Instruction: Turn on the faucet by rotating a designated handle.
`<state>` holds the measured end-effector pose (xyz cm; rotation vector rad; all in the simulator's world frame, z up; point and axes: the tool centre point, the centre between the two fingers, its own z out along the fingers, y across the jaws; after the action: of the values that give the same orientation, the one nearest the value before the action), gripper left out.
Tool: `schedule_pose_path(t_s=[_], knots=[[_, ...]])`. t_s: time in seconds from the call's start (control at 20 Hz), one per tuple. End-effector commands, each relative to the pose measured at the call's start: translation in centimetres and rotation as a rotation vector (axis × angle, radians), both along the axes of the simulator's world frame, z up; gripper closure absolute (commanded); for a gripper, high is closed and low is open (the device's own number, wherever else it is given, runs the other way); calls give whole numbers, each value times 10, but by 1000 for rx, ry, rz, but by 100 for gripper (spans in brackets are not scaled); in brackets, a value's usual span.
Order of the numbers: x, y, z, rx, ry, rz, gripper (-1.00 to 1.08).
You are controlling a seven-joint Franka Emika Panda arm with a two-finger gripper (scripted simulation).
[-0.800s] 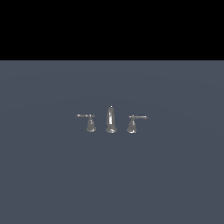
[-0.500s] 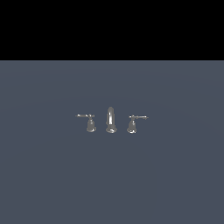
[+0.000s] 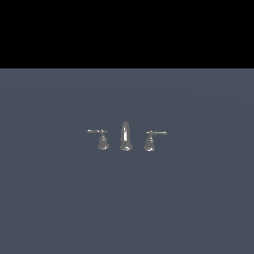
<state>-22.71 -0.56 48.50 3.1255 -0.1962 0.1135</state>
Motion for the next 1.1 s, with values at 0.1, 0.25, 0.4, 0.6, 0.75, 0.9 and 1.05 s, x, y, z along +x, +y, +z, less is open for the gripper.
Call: schedule_pose_path(t_s=[0.1,0.25,0.4,0.6,0.75,0.9,1.05], knots=[[18,5,-25,5,3,-90,108],[34,8,-45,8,6,-165,108],[50,10,-66,12,8,-242,108],[73,11,-95,17,12,-346,108],[89,10,-116,21,14,-423,108],[106,8,-137,25,17,-500,108],[122,5,-159,29,20,-577,108]])
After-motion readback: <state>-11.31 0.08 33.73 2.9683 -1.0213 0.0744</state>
